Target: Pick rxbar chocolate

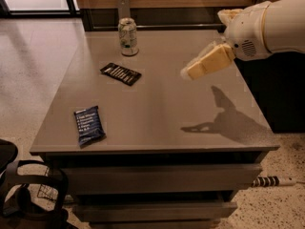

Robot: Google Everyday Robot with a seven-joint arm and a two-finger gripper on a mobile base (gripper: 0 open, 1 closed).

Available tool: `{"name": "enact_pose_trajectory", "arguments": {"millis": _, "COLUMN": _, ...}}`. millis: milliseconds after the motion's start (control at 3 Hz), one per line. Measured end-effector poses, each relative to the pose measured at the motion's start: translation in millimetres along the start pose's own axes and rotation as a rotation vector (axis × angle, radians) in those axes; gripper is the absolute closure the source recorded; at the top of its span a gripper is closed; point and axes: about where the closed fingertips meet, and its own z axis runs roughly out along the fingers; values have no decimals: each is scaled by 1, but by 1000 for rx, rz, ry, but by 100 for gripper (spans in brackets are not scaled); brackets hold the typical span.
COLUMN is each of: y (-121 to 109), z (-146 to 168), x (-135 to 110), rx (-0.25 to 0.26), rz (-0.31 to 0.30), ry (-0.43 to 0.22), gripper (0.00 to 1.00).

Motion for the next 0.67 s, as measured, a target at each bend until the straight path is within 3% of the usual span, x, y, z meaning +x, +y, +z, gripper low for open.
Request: {"name": "enact_pose_trajectory", "arguments": {"millis": 667, "y": 3, "z": 78, "x": -17, "rx": -67, "rz": 18, "ry": -87, "gripper": 0}}
